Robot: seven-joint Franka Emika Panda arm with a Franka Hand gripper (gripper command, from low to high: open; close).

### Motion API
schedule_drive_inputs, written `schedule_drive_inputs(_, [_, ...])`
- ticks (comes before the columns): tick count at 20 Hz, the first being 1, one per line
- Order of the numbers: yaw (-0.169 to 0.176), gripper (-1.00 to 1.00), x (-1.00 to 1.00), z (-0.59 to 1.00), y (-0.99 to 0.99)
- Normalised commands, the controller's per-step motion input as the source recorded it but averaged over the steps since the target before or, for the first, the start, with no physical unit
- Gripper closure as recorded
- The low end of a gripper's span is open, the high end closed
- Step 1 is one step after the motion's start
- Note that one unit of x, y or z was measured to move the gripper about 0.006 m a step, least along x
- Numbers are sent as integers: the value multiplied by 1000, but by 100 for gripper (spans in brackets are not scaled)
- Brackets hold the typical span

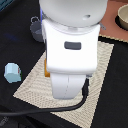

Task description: Interact with the objects in diverse but meaningful ways.

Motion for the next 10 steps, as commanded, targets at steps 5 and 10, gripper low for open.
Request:
schedule_drive_inputs(5, [26, 100, -1000, -61, 410])
schedule_drive_inputs(10, [18, 100, -1000, -63, 394])
